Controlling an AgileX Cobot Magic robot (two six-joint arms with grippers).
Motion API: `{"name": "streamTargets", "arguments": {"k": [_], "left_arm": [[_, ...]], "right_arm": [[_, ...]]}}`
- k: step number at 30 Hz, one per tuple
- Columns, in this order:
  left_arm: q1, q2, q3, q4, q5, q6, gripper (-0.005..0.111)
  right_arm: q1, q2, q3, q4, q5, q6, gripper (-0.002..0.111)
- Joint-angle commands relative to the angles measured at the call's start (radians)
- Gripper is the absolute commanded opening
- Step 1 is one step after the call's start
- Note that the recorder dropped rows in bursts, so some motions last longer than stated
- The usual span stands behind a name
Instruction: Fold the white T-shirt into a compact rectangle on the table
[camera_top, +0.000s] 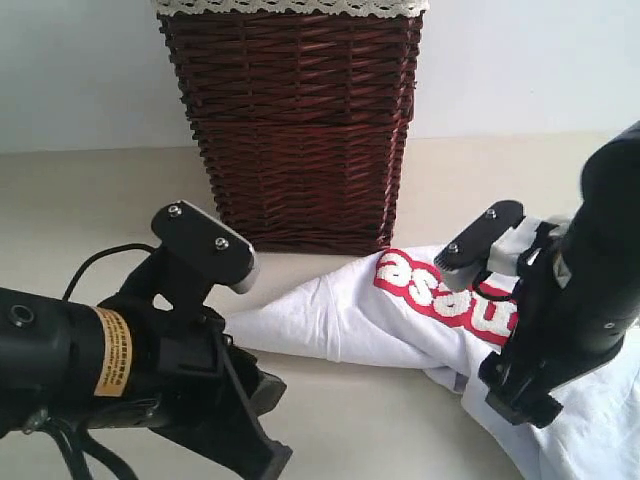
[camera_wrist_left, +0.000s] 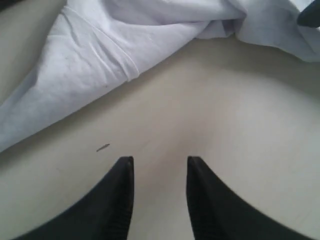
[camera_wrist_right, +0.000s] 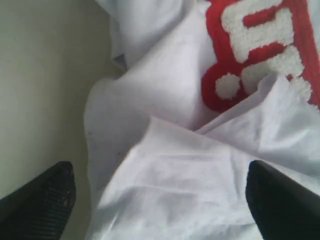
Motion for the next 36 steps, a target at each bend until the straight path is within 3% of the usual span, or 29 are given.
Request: {"name": "streamTargets", "arguments": {"k": [1, 4, 9, 13, 18, 22, 25, 28, 30, 33, 36], "left_arm": [[0.002, -0.014, 0.022, 0.004, -0.01, -0.011, 0.036], [0.002, -0.012, 0.027, 0.004, -0.008, -0.013, 0.036], [0.002, -0.012, 0.046, 0.004, -0.022, -0.013, 0.036], [0.002, -0.012, 0.073, 0.006, -0.034, -0.013, 0.036], [0.002, -0.012, 0.094, 0.013, -0.033, -0.013, 0.036], [0.002, -0.012, 0.094, 0.013, -0.026, -0.013, 0.036], [0.002, -0.012, 0.094, 0.016, -0.03, -0.013, 0.036], [0.002, -0.012, 0.094, 0.016, -0.042, -0.013, 0.036], [0.002, -0.012, 0.094, 0.016, -0.042, -0.015, 0.036], [0.002, -0.012, 0.094, 0.016, -0.028, -0.021, 0.036], [0.002, -0.012, 0.094, 0.016, -0.017, -0.022, 0.036]], "right_arm": [[0.002, 0.141, 0.005, -0.047, -0.027, 0.092, 0.085], [0.002, 0.205, 0.001, -0.047, 0.025, 0.097, 0.079], [0.002, 0.227, -0.061, -0.052, 0.27, 0.1, 0.049], [0.002, 0.183, -0.079, 0.031, 0.267, 0.055, 0.027], [0.002, 0.128, -0.103, 0.17, 0.285, -0.076, 0.014], [0.002, 0.091, -0.103, 0.159, 0.333, -0.073, 0.014], [0.002, 0.088, -0.086, 0.29, 0.286, -0.193, 0.017], [0.002, 0.106, -0.048, 0.444, 0.166, -0.421, 0.029], [0.002, 0.128, -0.041, 0.442, 0.041, -0.474, 0.041], [0.002, 0.162, -0.041, 0.393, -0.155, -0.325, 0.052], [0.002, 0.205, -0.041, 0.323, -0.255, -0.273, 0.048]]}}
